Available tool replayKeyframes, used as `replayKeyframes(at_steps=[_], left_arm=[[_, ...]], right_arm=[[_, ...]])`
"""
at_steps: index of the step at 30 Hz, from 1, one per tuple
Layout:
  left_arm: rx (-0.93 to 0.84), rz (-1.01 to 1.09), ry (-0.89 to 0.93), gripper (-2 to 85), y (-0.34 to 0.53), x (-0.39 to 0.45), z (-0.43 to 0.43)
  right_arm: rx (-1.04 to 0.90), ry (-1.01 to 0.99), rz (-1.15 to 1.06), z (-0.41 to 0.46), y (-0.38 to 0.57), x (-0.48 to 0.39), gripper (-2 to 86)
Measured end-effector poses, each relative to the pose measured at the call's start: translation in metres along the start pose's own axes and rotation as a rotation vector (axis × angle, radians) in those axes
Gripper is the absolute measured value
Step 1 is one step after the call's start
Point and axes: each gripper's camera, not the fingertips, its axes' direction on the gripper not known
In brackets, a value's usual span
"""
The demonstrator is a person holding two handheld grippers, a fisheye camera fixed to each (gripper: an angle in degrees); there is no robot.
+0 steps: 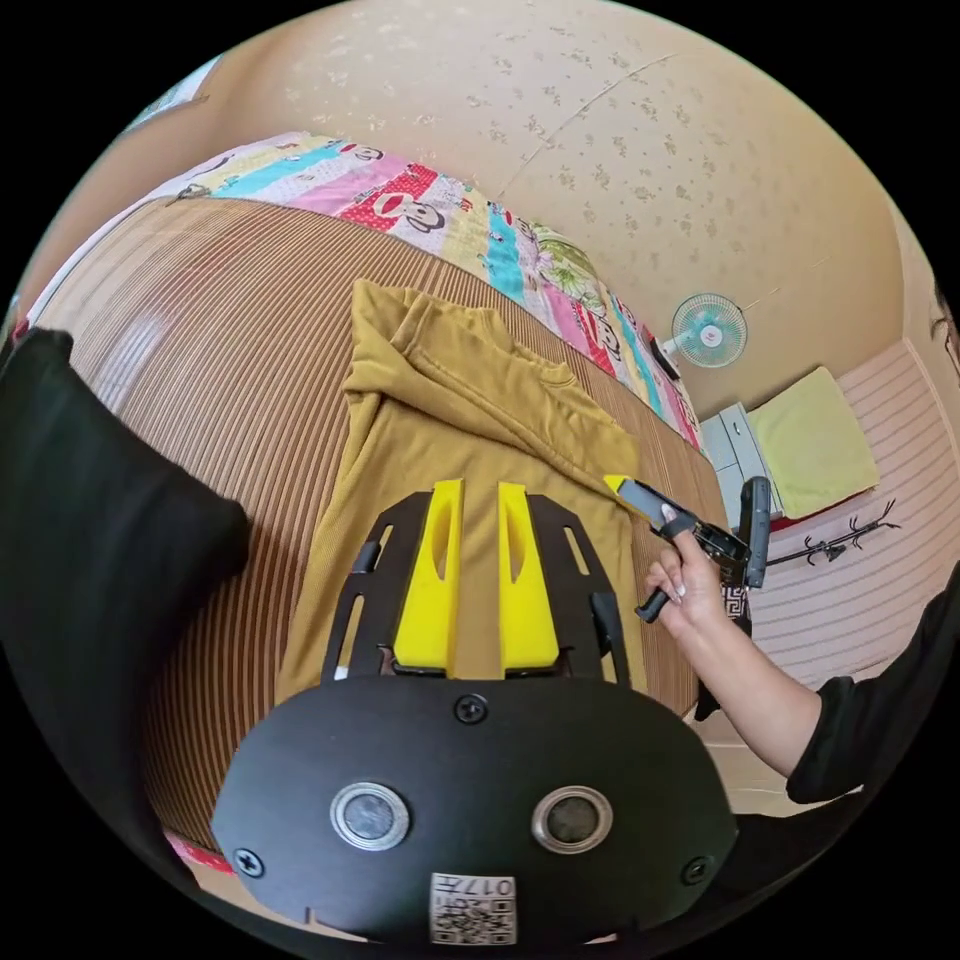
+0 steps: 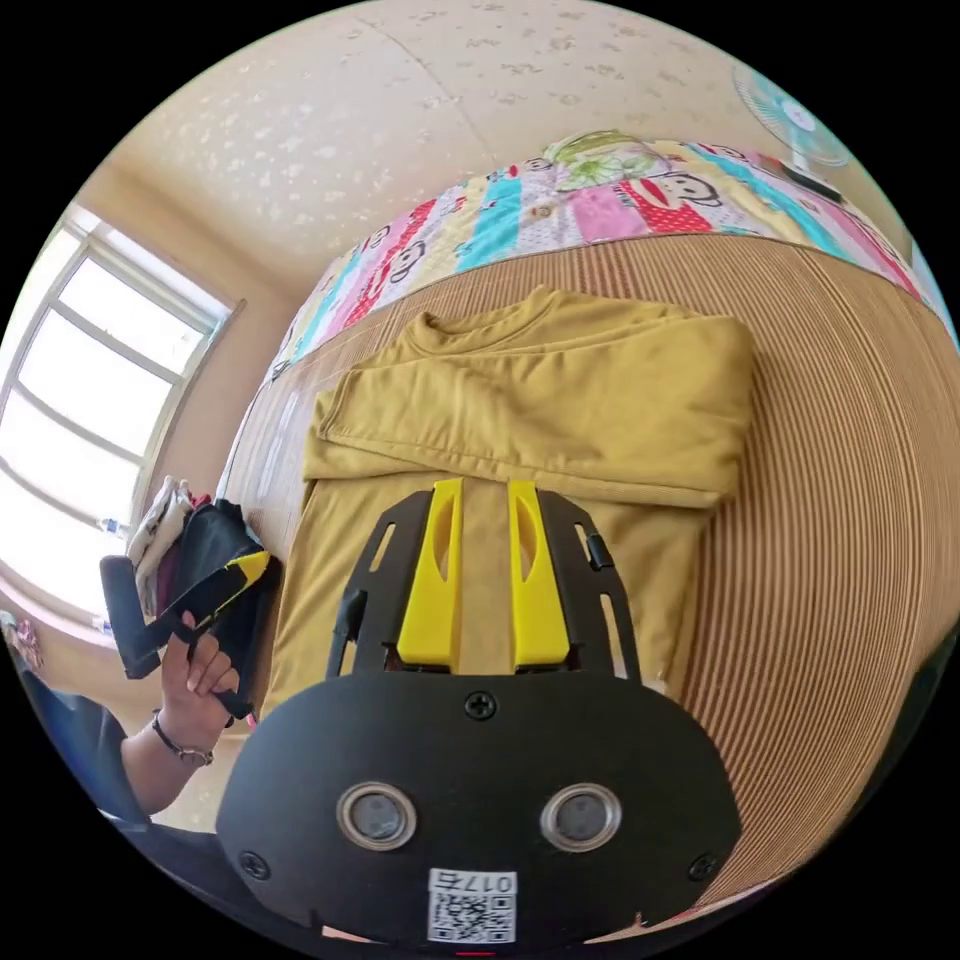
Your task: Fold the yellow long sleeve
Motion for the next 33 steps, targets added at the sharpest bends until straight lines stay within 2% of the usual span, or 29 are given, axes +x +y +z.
replayKeyframes(at_steps=[6,16,19,21,23,26,30,33], left_arm=[[0.093,0.118,-0.036,8.2,-0.068,0.021,0.022],[0.015,0.222,-0.1,10.3,-0.121,0.05,0.067],[-0.093,0.165,-0.171,10.7,-0.12,0.043,0.096],[-0.258,0.127,-0.268,10.7,-0.115,0.033,0.128],[-0.21,0.151,-0.26,10.1,-0.111,0.037,0.122],[-0.232,0.144,-0.264,9.4,-0.112,0.042,0.117],[-0.023,0.115,-0.254,8.9,-0.105,0.045,0.075],[-0.069,0.101,-0.278,9.0,-0.106,0.037,0.082]], right_arm=[[0.064,0.079,0.14,-0.001,0.016,0.052,6.0],[0.063,0.057,0.124,0.014,0.034,0.074,2.6],[0.055,0.06,0.136,0.019,0.042,0.084,2.2],[0.039,0.062,0.169,0.023,0.046,0.094,2.1],[0.035,0.038,0.213,0.024,0.052,0.107,1.9],[0.036,0.028,0.201,0.024,0.057,0.112,1.8],[0.031,0.047,0.174,0.024,0.057,0.116,1.8],[0.033,0.046,0.182,0.024,0.055,0.123,1.8]])
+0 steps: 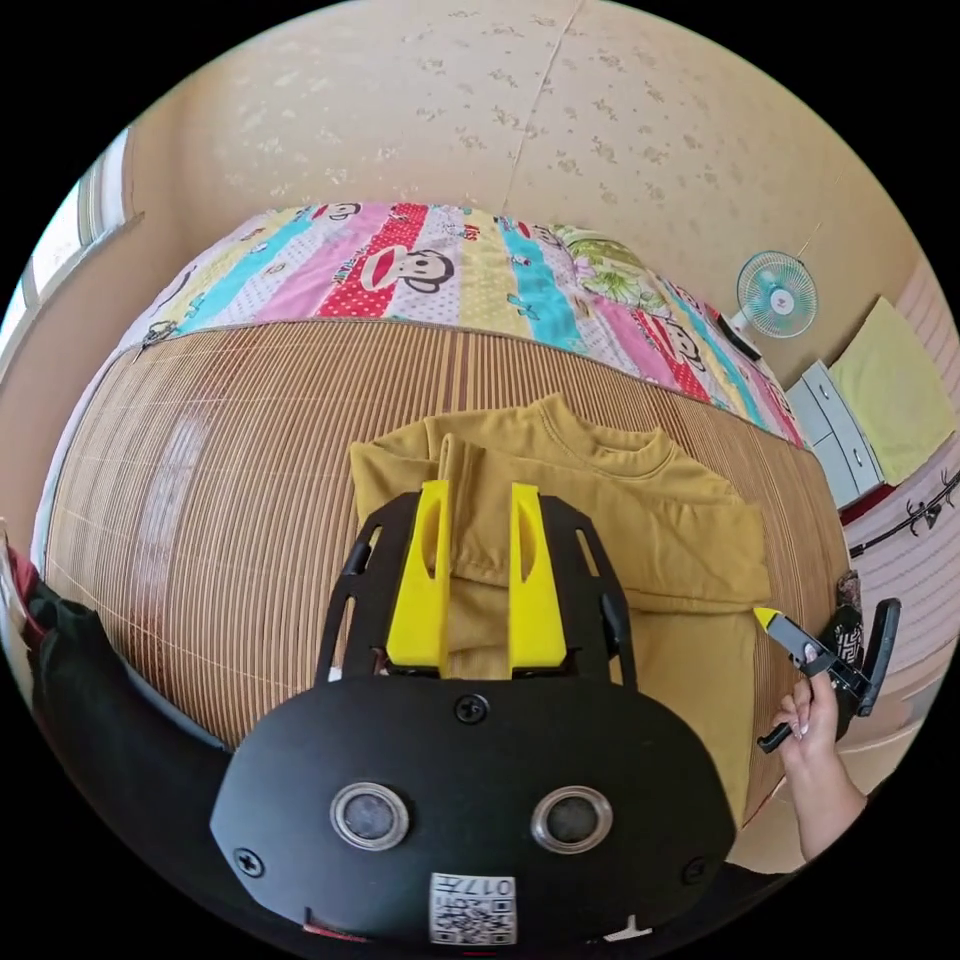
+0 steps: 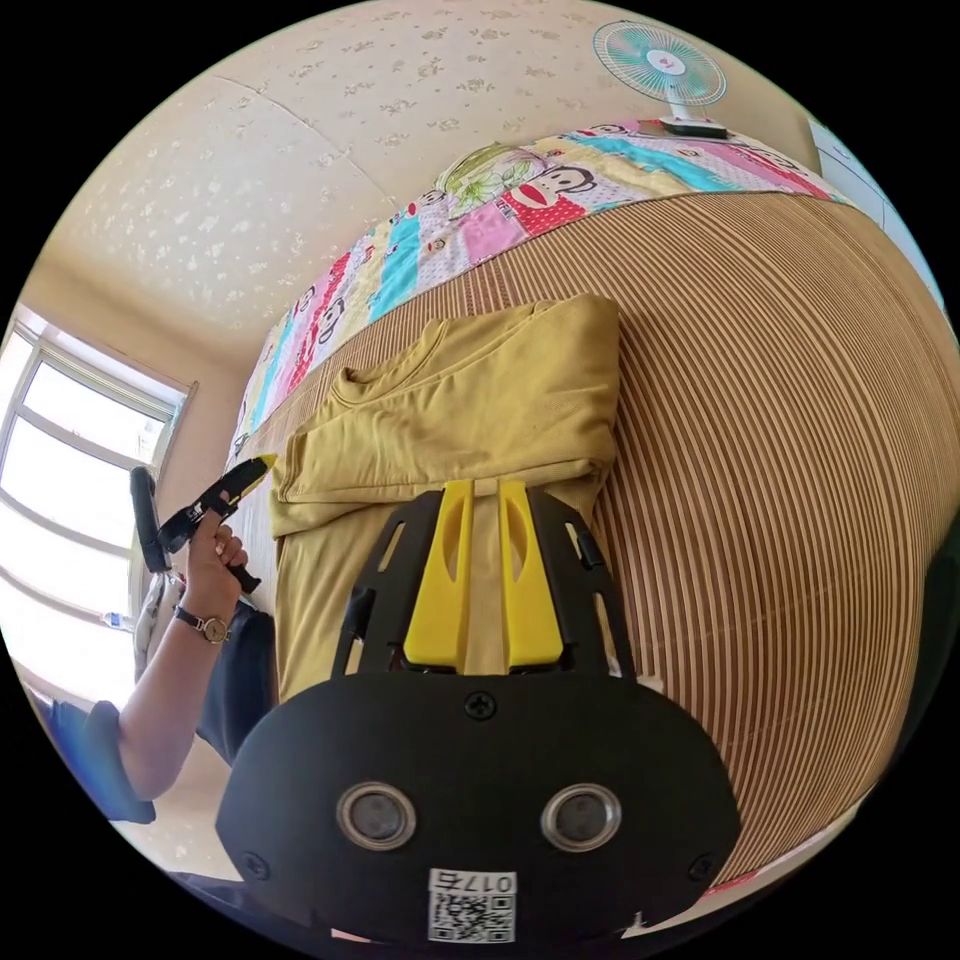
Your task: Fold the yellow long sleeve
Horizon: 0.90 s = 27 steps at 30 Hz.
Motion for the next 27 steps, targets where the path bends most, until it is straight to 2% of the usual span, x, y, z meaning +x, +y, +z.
replayKeyframes(at_steps=[2,5,6,12,14,19,24,26,27], left_arm=[[-0.12,0.037,-0.028,9.0,-0.002,0.001,0.023],[-0.113,0.139,-0.149,6.6,0.002,0.013,0.025],[-0.115,0.163,-0.137,5.1,0.002,0.016,0.021],[0.155,0.041,0.033,1.6,0.029,-0.009,-0.053],[0.143,-0.004,0.019,1.5,0.038,-0.022,-0.054],[0.044,-0.081,0.026,2.6,0.057,-0.052,-0.023],[0.119,-0.111,0.007,6.7,0.06,-0.06,-0.04],[0.179,-0.106,0.037,7.8,0.062,-0.061,-0.051],[0.183,-0.081,0.07,7.9,0.06,-0.06,-0.05]], right_arm=[[0.004,-0.009,0.01,0.001,-0.003,0.005,1.9],[0.006,-0.034,-0.015,0.0,-0.008,0.004,2.2],[0.008,-0.029,-0.02,-0.001,-0.008,0.003,2.2],[0.05,0.046,-0.046,-0.012,-0.014,0.001,3.3],[0.12,0.085,-0.025,-0.024,-0.019,0.005,4.4],[0.134,0.129,-0.048,-0.016,-0.053,0.011,6.6],[0.03,0.271,-0.238,0.029,-0.103,-0.006,7.1],[-0.082,0.36,-0.309,0.065,-0.119,-0.003,6.7],[-0.068,0.366,-0.342,0.066,-0.12,-0.004,6.6]])
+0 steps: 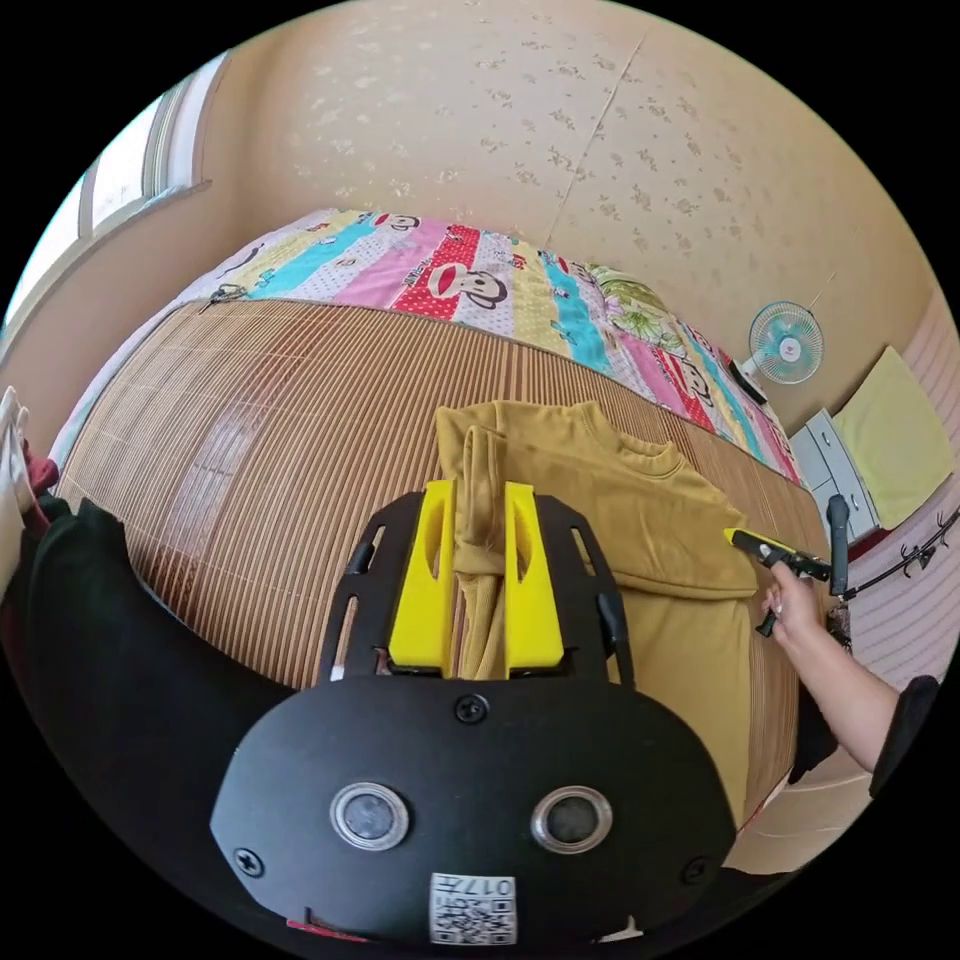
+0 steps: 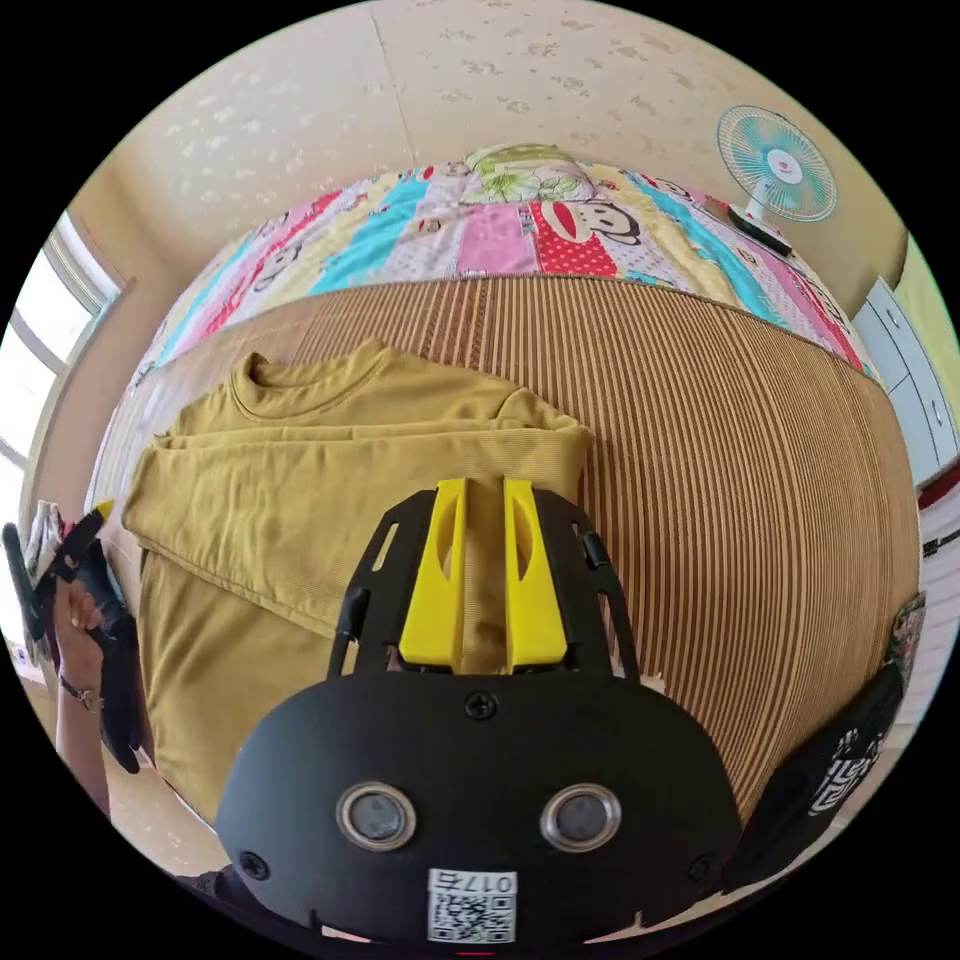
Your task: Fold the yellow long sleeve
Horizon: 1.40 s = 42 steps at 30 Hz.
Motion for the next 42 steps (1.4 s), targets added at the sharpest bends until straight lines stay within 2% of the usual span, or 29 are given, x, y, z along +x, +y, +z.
replayKeyframes(at_steps=[1,3,5,9,11,13,15,18,22,25,28,31,34,38,42], left_arm=[[-0.014,0.016,0.018,7.9,-0.001,0.001,0.004],[-0.177,0.048,0.052,8.6,-0.01,0.002,0.042],[-0.275,0.05,-0.03,9.3,-0.017,0.001,0.072],[-0.243,0.09,-0.063,8.6,-0.041,0.005,0.084],[-0.179,0.089,-0.065,8.6,-0.041,0.003,0.07],[-0.132,0.073,-0.066,8.4,-0.029,-0.006,0.052],[-0.189,-0.007,0.0,8.3,0.001,-0.03,0.035],[-0.308,-0.056,0.116,8.7,0.055,-0.053,0.013],[-0.453,-0.013,0.041,8.7,0.115,-0.058,-0.021],[-0.524,-0.066,-0.017,8.9,0.149,-0.069,-0.045],[-0.597,-0.111,-0.002,8.9,0.165,-0.083,-0.05],[-0.623,-0.172,0.044,7.3,0.161,-0.097,-0.046],[-0.638,-0.225,0.071,5.6,0.154,-0.11,-0.04],[-0.628,-0.202,0.073,3.4,0.147,-0.125,-0.038],[-0.621,-0.276,0.181,1.1,0.146,-0.156,-0.042]], right_arm=[[0.03,0.027,-0.05,0.0,-0.004,-0.001,6.3],[0.025,0.064,-0.101,0.003,-0.017,-0.002,6.0],[0.018,0.074,-0.122,0.005,-0.04,0.004,5.9],[0.002,-0.006,-0.079,0.006,-0.081,0.032,5.9],[-0.112,-0.03,-0.023,-0.007,-0.112,0.042,5.9],[-0.075,-0.005,-0.06,-0.04,-0.11,0.033,6.2],[0.031,-0.05,-0.13,-0.085,-0.082,0.025,6.7],[-0.001,-0.164,-0.135,-0.125,-0.013,0.036,7.7],[-0.136,-0.156,-0.174,-0.152,0.112,0.055,9.8],[-0.273,-0.292,-0.04,-0.161,0.189,0.082,11.5],[-0.311,-0.238,0.07,-0.181,0.243,0.099,11.9],[-0.354,-0.352,0.225,-0.193,0.263,0.119,11.6],[-0.363,-0.346,0.321,-0.204,0.265,0.14,10.2],[-0.395,-0.363,0.31,-0.218,0.268,0.157,8.8],[-0.379,-0.382,0.358,-0.234,0.275,0.18,6.8]])
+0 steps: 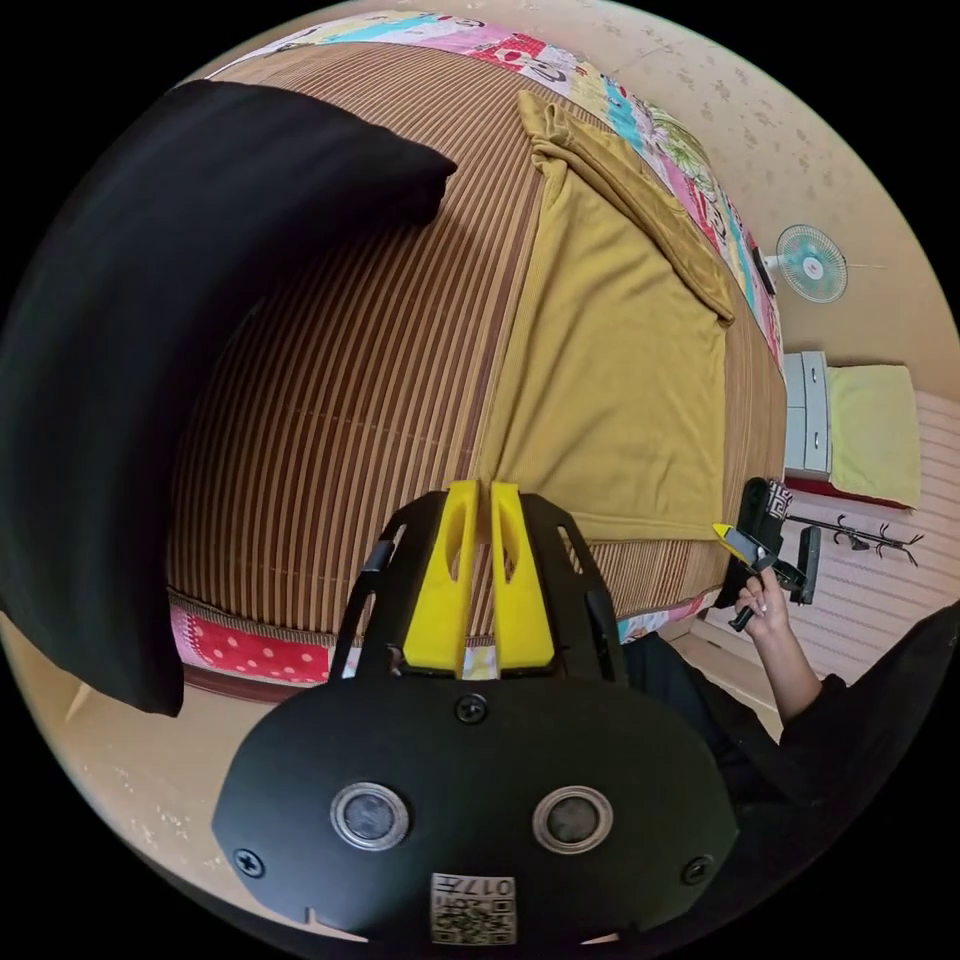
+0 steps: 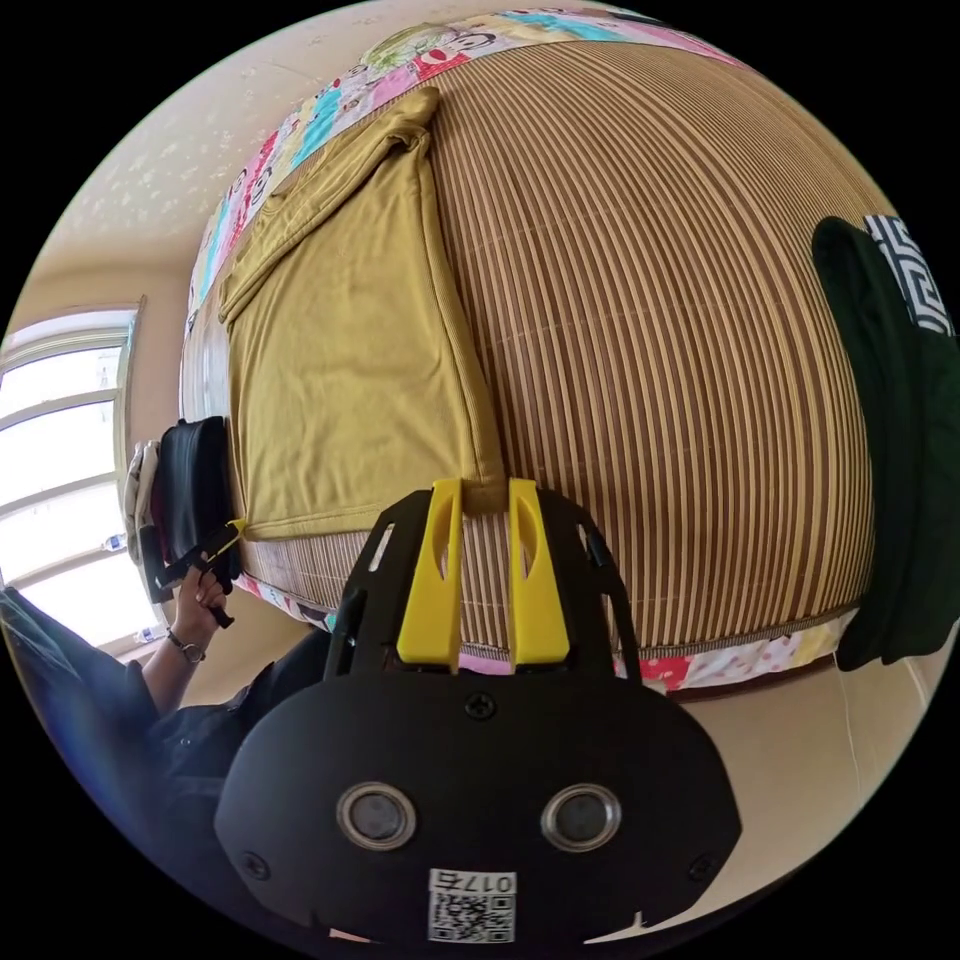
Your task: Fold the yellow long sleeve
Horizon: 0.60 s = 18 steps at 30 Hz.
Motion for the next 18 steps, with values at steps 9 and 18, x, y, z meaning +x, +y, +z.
replayKeyframes(at_steps=[9,18], left_arm=[[-0.127,-0.063,0.273,-0.7,0.057,-0.044,-0.03],[0.132,-0.273,0.981,-0.9,0.111,-0.087,-0.05]], right_arm=[[0.024,-0.25,0.091,-0.091,0.06,0.068,3.0],[0.232,-0.716,0.333,-0.194,0.157,0.139,2.7]])
